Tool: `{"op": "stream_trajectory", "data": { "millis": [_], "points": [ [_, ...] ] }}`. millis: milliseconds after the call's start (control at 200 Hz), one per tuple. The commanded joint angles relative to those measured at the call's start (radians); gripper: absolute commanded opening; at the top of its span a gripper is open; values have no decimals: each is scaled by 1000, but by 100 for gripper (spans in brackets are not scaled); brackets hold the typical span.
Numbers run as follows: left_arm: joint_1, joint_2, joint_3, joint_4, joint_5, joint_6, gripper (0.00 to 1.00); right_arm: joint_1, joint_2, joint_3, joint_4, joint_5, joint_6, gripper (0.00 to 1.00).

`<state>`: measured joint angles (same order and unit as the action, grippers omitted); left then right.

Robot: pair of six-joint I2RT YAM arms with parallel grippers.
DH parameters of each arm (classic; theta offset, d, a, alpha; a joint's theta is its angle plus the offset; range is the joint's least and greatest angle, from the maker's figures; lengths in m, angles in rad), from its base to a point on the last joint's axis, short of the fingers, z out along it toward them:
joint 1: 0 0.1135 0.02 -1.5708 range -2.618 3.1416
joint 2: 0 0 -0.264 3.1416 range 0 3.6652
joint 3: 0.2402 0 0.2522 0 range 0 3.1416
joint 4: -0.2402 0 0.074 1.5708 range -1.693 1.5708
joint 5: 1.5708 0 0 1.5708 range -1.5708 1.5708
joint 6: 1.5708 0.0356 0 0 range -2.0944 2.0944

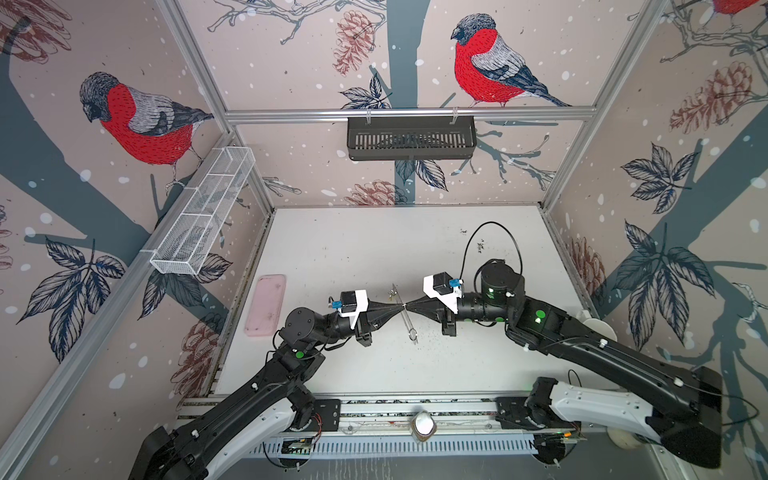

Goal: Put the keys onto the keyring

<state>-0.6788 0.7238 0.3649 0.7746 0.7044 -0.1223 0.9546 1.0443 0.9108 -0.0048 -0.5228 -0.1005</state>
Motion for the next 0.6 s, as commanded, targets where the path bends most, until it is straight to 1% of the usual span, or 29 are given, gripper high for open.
{"op": "stream_trajectory", "data": {
  "millis": [0, 130, 225, 345, 470, 595],
  "points": [
    [-2, -7, -10, 50, 20, -4, 0, 7, 7, 5, 87, 109, 79, 0],
    [-8, -7, -14, 51, -12, 6, 0, 30, 20, -5, 121, 203, 138, 0],
    [-19, -13, -20, 51, -56, 18, 0, 48, 29, -14, 158, 265, 190, 0],
    [-49, -29, -34, 49, -123, 48, 0, 81, 39, -20, 192, 382, 235, 0],
    [-96, -40, -34, 20, -198, 93, 0, 115, 49, -21, 215, 500, 255, 0],
    [-125, -42, -32, 7, -244, 119, 0, 158, 71, -5, 218, 614, 253, 0]
  ]
}}
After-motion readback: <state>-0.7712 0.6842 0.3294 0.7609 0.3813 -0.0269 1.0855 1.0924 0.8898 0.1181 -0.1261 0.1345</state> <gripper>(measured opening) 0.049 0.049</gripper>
